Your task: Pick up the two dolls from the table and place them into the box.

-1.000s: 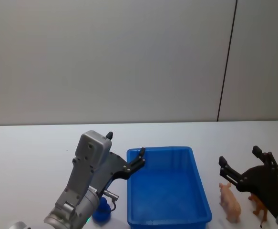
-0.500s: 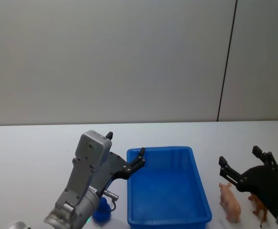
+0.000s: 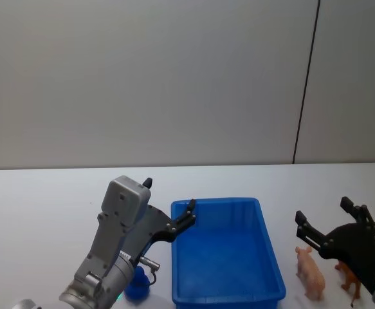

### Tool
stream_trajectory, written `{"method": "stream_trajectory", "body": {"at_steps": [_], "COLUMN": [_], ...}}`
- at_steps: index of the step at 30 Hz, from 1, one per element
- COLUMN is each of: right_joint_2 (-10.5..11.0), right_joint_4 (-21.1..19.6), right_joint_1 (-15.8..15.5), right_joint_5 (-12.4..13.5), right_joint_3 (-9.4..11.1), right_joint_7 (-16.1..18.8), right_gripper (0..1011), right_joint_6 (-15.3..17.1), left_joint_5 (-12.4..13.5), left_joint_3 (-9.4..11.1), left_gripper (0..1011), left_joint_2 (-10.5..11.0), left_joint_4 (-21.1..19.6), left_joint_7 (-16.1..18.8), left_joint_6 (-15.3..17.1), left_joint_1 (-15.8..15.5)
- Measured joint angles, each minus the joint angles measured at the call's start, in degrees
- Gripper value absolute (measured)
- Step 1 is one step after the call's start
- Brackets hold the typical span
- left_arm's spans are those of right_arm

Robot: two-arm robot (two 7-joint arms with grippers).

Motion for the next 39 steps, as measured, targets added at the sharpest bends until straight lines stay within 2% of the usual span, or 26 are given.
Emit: {"method": "stream_trajectory", "body": {"at_steps": [11,18,34,39], "right_joint_2": [-0.02,-0.27,-0.92,-0.97], "right_joint_4": [0.0,-0.18,-0.18,0.34], "right_joint_1": [0.0,-0.18,-0.95,-1.0], "right_joint_5": [-0.02,-0.3,-1.93,-2.37], "right_joint_3": [0.0,0.02,0.51,0.73], "right_joint_7": [-0.03,-1.4,-7.92,-9.02], "right_gripper": [1001,1001,1001,1001], "right_joint_6": [0.0,0.74,6.75,8.39], "left_joint_5": [0.0,0.0,0.0,0.0], "left_joint_3": [0.0,0.0,0.0,0.0], "left_gripper": [1001,1001,1001,1001], "left_joint_2": [0.0,0.0,0.0,0.0], "left_joint_4": [0.0,0.0,0.0,0.0], "left_joint_7": [0.0,0.0,0.0,0.0], "left_joint_6": [0.0,0.0,0.0,0.0], "left_joint_1": [0.0,0.0,0.0,0.0]}}
